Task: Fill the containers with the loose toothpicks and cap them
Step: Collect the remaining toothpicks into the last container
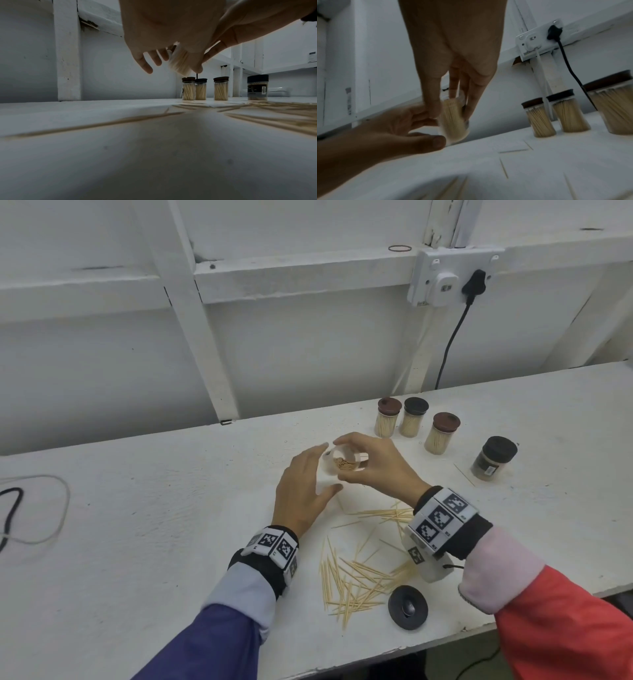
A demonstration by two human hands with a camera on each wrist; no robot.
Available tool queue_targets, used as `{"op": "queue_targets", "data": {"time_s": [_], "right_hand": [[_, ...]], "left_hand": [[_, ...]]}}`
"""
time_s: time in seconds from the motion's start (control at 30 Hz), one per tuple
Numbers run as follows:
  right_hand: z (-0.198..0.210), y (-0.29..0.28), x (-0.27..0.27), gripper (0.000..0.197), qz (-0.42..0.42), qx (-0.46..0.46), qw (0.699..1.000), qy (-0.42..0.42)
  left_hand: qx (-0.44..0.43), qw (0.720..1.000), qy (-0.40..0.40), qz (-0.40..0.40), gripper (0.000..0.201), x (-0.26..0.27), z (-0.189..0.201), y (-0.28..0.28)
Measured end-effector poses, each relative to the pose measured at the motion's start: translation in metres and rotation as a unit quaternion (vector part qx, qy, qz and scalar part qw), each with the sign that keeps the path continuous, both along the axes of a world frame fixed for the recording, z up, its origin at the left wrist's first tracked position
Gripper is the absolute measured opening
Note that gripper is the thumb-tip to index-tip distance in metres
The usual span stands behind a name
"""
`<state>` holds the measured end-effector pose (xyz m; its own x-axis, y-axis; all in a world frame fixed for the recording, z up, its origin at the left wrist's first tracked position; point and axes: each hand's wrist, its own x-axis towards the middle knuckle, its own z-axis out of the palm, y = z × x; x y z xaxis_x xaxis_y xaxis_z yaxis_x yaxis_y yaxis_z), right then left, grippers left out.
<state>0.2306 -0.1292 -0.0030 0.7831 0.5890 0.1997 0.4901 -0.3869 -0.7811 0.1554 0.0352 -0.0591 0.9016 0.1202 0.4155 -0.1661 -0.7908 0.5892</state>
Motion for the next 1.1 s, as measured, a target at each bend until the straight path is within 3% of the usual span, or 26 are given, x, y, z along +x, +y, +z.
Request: {"op": "queue_targets", "data": {"time_s": [0.2,0.3,0.4,0.6,0.77,0.93,1.1], "right_hand": [[0.002,-0.005,-0.003,0.078,0.073,0.021,0.995,0.062],[-0.002,-0.012,-0.003,0.060,0.078,0.042,0.991,0.100],[-0.004,-0.026,0.003,0.045,0.055,0.071,0.988,0.124],[-0.013,-0.092,0.009,0.037,-0.024,0.098,0.981,0.167],[-0.042,-0.142,0.005,0.039,-0.102,0.119,0.968,0.194],[-0.050,-0.157,0.015,0.042,-0.160,0.154,0.960,0.169],[-0.064,-0.164,0.021,0.041,-0.141,0.138,0.961,0.195]], "left_hand": [[-0.087,0.995,-0.043,-0.014,0.046,-0.002,0.003,0.000],[-0.080,0.995,-0.026,-0.054,0.048,-0.002,0.004,-0.004],[-0.088,0.990,0.080,-0.080,0.063,-0.002,0.002,-0.005],[0.008,0.979,0.178,-0.098,0.034,0.003,0.011,-0.012],[0.147,0.939,0.250,-0.183,0.044,0.021,0.025,-0.043],[0.246,0.890,0.313,-0.222,0.056,0.034,0.019,-0.067],[0.249,0.893,0.298,-0.228,0.033,0.043,0.016,-0.068]]}}
